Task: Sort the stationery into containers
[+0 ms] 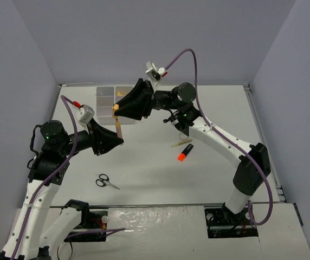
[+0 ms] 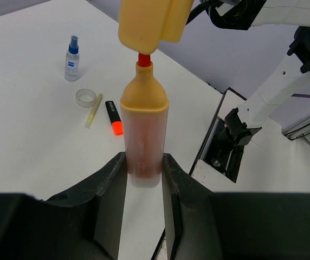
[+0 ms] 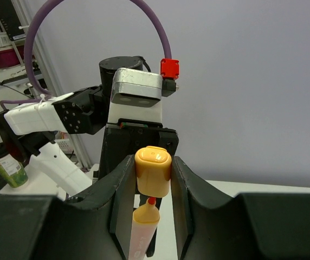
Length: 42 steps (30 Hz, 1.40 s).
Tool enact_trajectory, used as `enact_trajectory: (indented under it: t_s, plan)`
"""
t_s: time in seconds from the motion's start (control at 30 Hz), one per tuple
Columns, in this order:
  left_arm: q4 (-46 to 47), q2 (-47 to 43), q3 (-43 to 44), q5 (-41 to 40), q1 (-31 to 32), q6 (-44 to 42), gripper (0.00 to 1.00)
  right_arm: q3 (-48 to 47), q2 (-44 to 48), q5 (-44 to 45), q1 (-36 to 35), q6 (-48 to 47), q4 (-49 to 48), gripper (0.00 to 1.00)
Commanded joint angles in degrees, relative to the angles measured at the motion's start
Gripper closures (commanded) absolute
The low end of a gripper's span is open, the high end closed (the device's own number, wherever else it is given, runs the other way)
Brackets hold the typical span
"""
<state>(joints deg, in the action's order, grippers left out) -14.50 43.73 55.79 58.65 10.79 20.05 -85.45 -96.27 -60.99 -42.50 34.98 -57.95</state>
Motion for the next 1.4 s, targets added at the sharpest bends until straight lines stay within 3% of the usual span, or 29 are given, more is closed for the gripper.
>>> enact_trajectory:
  t_s: [0.0, 0.5, 0.8, 1.07, 1.37]
  plan:
    - [5.2, -0.7, 2.0, 0.1, -0.4, 0.6, 1.0, -2.8, 1.0, -0.9, -0.6, -0.6, -2.2, 1.0]
    - [5.3, -1.5, 2.0, -0.1, -0.3, 0.9, 1.0, -3.6, -0.1, -2.6, -0.9, -0.9, -0.1, 1.0]
    - [5.8, -0.9, 2.9, 1.5, -0.3, -0.5, 1.0, -4.1, -1.1, -10.0, -1.1, -0.4, 2.0, 1.0]
    - [10.3, -0.1, 3.7, 3.3, -0.4, 1.4, 1.0, -3.8, 0.0, -12.2, -1.2, -5.8, 8.9, 1.0]
    - [20.1, 0.5, 6.7, 5.2, -1.1, 5.4, 1.0, -2.1, -1.8, -14.7, -1.7, -6.7, 10.5, 1.0]
